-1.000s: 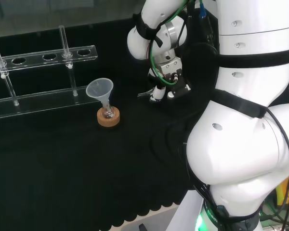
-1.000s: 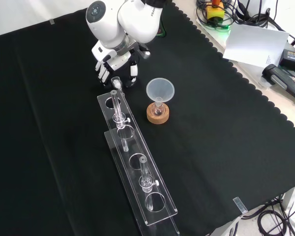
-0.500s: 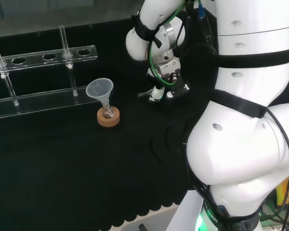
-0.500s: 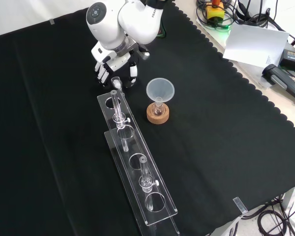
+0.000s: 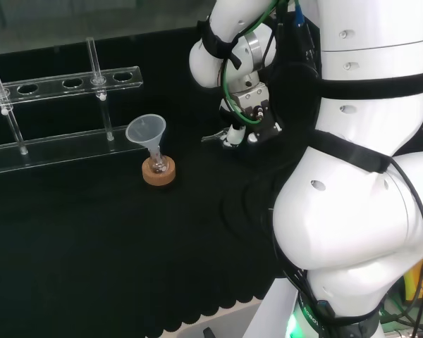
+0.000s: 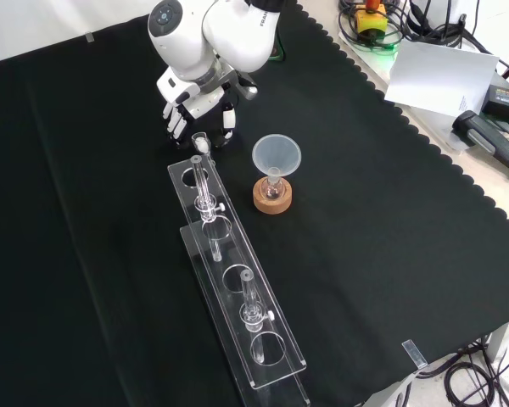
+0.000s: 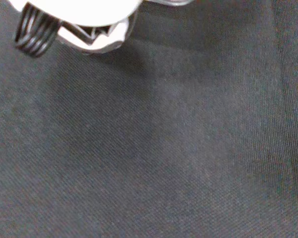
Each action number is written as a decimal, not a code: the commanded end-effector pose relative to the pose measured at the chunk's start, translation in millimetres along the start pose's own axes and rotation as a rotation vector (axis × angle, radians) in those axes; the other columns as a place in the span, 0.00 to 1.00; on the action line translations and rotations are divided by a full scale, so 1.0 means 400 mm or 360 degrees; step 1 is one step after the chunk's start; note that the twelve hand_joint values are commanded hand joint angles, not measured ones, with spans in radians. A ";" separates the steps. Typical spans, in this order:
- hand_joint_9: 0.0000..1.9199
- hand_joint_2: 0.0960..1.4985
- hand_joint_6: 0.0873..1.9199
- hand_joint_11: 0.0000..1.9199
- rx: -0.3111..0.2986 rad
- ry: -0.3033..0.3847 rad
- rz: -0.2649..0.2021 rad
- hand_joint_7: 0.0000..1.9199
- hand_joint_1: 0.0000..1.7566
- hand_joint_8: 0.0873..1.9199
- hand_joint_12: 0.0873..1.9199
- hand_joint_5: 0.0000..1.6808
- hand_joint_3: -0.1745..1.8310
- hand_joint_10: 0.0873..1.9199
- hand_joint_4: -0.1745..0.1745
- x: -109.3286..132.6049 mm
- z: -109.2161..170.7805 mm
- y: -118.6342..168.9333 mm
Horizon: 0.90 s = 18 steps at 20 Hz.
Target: Pick up the weighing funnel.
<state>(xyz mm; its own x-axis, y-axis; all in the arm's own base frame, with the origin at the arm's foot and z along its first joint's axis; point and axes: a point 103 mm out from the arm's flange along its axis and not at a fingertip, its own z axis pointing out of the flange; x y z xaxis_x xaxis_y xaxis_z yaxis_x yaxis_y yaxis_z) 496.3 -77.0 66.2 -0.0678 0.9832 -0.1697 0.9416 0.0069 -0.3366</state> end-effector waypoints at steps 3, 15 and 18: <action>0.46 0.34 0.38 0.33 -0.0010 -0.0050 0.0013 0.28 0.55 0.34 0.62 0.48 0.42 0.20 0.45 0.012 -0.014 0.002; 0.52 0.44 0.41 0.41 0.0001 -0.0119 0.0084 0.33 0.62 0.33 0.56 0.70 0.40 0.16 1.00 0.017 -0.026 -0.002; 0.52 0.44 0.41 0.41 0.0007 -0.0117 0.0086 0.33 0.62 0.33 0.56 0.70 0.40 0.16 1.00 0.011 -0.023 -0.008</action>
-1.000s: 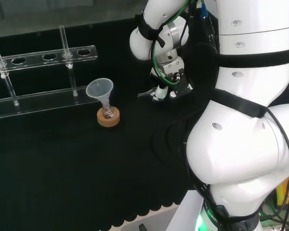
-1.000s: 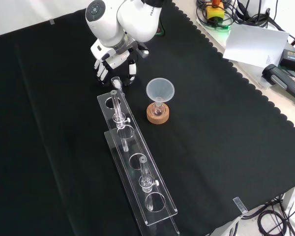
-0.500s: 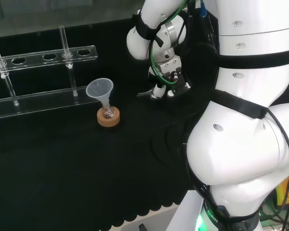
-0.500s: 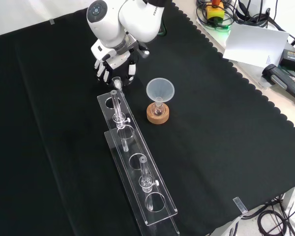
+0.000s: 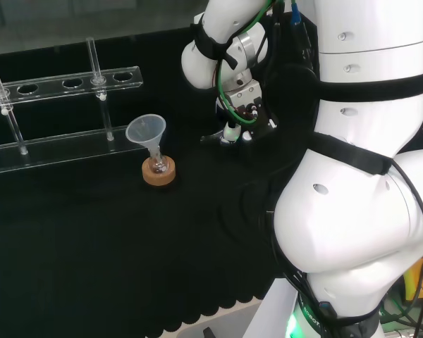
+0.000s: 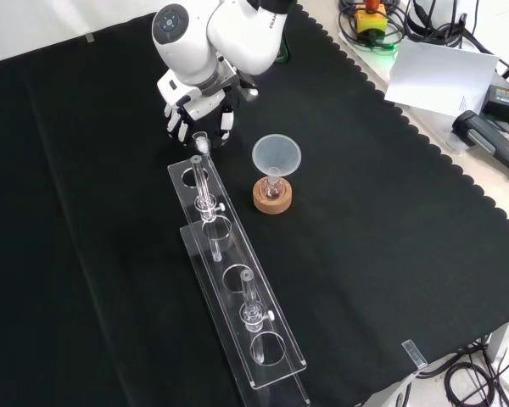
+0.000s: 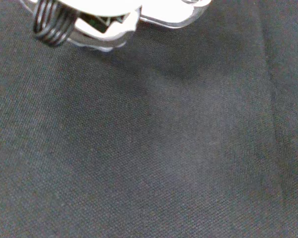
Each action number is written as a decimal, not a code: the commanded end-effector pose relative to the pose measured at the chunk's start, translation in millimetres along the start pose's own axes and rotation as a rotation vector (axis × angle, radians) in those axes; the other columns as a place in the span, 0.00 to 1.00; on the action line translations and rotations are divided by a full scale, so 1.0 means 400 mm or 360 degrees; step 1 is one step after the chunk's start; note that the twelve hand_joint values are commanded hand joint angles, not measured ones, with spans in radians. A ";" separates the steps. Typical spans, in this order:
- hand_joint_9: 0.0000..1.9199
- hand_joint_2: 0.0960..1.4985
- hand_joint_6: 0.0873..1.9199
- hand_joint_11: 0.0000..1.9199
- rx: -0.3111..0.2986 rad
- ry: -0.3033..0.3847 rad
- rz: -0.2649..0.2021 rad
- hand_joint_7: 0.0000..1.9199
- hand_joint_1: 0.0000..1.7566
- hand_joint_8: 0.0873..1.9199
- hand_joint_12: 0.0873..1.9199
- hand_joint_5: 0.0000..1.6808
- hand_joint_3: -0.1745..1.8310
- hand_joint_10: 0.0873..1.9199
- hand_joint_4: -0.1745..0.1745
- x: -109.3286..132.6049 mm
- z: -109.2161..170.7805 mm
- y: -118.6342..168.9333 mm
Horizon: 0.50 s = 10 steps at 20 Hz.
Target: Pick up the weighing funnel.
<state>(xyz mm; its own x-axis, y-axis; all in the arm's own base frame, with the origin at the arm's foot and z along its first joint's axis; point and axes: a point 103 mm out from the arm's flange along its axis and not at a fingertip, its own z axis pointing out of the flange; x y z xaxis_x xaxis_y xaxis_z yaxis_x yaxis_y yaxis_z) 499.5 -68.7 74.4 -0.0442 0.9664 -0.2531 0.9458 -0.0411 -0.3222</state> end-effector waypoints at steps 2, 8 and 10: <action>0.53 0.46 0.41 0.41 0.0017 0.0012 0.0007 0.33 0.62 0.33 0.56 0.69 0.38 0.15 1.00 -0.006 0.005 -0.011; 0.52 0.54 0.38 0.40 0.0032 0.0001 0.0009 0.31 0.61 0.33 0.56 0.68 0.27 0.14 1.00 -0.004 0.013 -0.008; 0.52 0.56 0.37 0.40 0.0032 0.0023 0.0004 0.31 0.61 0.34 0.57 0.68 0.24 0.14 1.00 -0.034 0.023 -0.003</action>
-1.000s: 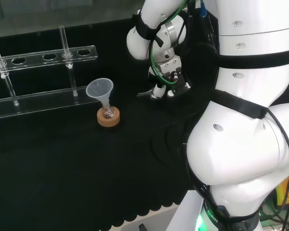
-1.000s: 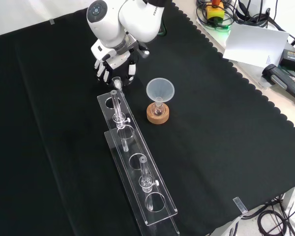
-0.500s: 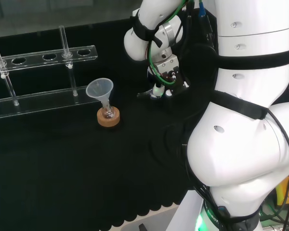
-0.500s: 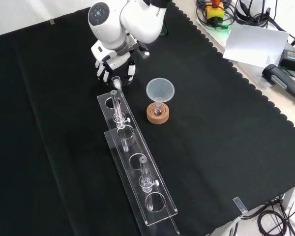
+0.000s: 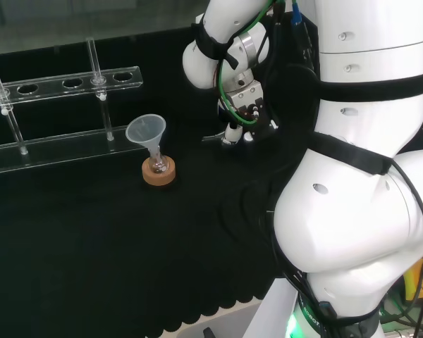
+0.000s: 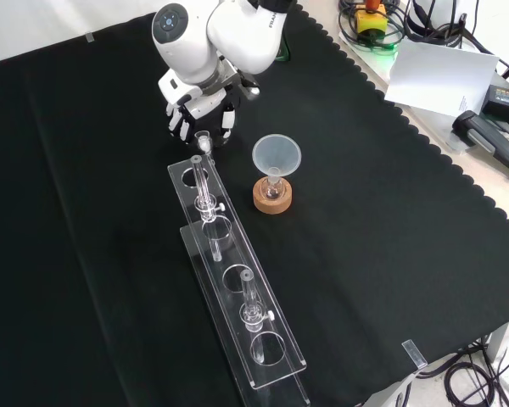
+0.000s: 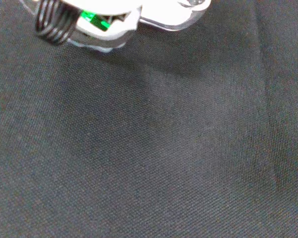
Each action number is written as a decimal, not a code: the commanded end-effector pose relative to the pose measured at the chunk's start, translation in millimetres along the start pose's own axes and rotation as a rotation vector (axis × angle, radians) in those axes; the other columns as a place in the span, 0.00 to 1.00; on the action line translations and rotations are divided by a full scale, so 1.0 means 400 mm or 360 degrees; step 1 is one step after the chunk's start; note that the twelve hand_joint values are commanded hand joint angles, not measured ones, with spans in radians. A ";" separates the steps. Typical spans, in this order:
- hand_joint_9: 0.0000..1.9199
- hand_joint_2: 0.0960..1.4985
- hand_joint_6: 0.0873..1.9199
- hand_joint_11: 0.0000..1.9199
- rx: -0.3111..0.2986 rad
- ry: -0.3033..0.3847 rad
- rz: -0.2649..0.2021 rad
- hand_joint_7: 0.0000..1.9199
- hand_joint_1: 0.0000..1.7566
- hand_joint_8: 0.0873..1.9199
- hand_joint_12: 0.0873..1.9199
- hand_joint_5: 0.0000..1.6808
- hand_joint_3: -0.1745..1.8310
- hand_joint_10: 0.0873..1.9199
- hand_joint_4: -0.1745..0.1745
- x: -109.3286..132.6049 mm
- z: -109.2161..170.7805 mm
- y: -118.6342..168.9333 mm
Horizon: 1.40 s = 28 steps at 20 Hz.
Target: Pick up the weighing funnel.
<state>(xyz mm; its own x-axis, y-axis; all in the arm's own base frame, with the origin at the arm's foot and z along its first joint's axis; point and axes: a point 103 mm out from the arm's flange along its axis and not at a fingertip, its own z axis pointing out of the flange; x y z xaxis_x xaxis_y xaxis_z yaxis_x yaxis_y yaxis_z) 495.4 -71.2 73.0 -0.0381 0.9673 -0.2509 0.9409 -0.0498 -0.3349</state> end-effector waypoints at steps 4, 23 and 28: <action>0.52 0.49 0.36 0.39 0.0026 -0.0011 -0.0009 0.30 0.59 0.33 0.56 0.63 0.26 0.14 0.69 -0.023 0.015 0.007; 0.55 0.36 0.19 0.42 0.0008 -0.0210 0.0111 0.35 0.66 0.32 0.55 0.84 0.43 0.14 1.00 0.003 -0.043 -0.006; 0.56 0.35 0.14 0.43 0.0011 -0.0192 0.0101 0.37 0.66 0.31 0.54 0.86 0.42 0.13 1.00 -0.001 -0.098 -0.032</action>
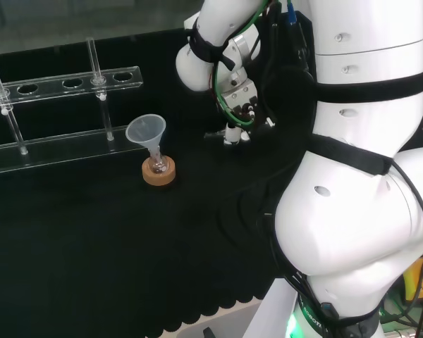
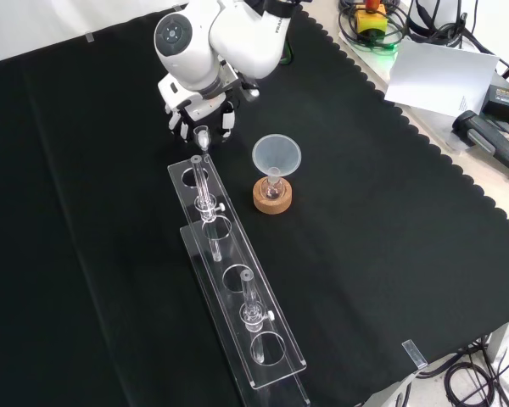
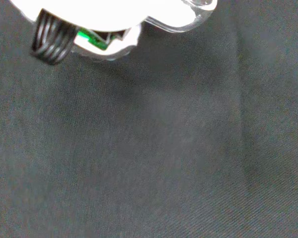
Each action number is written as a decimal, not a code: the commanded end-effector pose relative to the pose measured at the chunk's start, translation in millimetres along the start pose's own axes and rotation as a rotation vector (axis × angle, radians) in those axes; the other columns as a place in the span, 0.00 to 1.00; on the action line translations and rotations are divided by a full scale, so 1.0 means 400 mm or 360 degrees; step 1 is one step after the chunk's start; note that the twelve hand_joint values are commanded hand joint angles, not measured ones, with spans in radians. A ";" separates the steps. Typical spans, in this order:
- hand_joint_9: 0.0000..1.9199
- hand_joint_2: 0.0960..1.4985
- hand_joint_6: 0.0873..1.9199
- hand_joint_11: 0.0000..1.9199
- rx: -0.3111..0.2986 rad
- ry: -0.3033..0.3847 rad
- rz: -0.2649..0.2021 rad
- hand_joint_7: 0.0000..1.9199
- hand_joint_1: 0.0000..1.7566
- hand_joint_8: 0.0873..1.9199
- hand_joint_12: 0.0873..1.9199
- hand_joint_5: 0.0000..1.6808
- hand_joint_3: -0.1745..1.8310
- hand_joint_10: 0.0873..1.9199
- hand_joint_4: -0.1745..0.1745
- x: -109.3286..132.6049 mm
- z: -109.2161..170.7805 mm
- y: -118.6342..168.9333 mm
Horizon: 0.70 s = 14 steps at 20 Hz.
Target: Pick up the weighing funnel.
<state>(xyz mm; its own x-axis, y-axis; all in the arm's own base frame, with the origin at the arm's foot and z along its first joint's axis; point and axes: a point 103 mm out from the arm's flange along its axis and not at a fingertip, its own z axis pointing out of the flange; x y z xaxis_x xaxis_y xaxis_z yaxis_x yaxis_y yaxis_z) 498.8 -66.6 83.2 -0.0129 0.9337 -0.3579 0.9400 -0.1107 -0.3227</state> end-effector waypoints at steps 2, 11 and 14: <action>0.57 0.35 0.14 0.43 -0.0005 -0.0022 -0.0017 0.37 0.66 0.31 0.54 0.86 0.42 0.13 1.00 -0.017 -0.086 -0.046; 0.57 0.36 0.13 0.44 -0.0034 -0.0027 -0.0040 0.38 0.66 0.32 0.53 0.86 0.42 0.12 1.00 -0.044 -0.145 -0.126; 0.57 0.36 0.13 0.44 -0.0018 0.0004 -0.0048 0.39 0.66 0.32 0.53 0.86 0.41 0.12 1.00 -0.068 -0.164 -0.152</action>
<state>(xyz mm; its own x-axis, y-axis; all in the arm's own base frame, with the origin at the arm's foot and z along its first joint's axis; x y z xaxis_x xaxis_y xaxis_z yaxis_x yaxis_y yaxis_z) 482.4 -58.4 151.1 -0.0248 0.9295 -0.3681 0.9495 -0.0934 -0.2997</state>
